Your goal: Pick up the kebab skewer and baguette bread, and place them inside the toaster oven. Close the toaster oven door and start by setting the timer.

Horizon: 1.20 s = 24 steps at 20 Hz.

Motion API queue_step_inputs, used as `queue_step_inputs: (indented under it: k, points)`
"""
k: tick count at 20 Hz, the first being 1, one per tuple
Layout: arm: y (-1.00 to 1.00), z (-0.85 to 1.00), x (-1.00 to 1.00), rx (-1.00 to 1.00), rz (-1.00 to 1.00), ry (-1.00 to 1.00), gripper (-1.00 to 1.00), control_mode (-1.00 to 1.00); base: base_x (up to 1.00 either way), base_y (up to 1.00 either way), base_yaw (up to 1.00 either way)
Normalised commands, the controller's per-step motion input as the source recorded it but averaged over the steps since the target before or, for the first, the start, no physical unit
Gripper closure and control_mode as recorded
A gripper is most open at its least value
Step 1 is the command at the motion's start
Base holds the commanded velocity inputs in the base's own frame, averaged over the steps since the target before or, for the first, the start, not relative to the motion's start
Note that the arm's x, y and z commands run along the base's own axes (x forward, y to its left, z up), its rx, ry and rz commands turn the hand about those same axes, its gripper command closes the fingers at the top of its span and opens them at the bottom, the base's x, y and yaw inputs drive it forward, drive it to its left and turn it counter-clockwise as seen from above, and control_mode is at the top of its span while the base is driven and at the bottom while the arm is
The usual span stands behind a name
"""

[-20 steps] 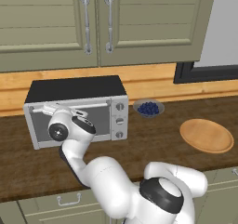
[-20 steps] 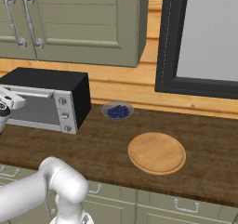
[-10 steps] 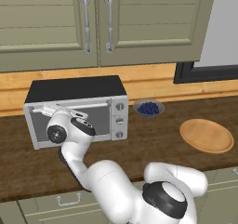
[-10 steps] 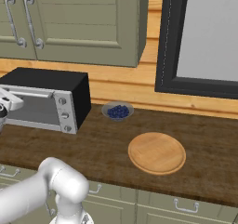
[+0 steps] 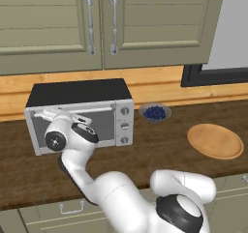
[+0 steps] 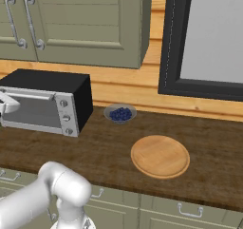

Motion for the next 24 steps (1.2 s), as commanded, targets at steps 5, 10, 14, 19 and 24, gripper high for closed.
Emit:
queue_step_inputs:
  k: [5, 10, 14, 19, 24]
  points:
    - [-0.20, 0.39, -0.24, 0.00, 0.00, 0.01, -1.00, -1.00, 0.00, 0.00, 0.00]
    - [-0.53, 0.19, -0.34, 0.00, 0.02, 0.01, -1.00, -1.00, 0.00, 0.00, 0.00]
    - [-0.78, 0.00, -0.56, 0.00, 0.13, 0.00, -1.00, -1.00, 0.00, 0.00, 0.00]
    - [-0.90, 0.00, -0.53, 0.00, 0.22, 0.02, -1.00, -1.00, 0.00, 0.00, 0.00]
    - [-0.74, 0.00, -0.40, 0.00, 0.24, 0.05, -1.00, -1.00, 0.00, 0.00, 0.00]
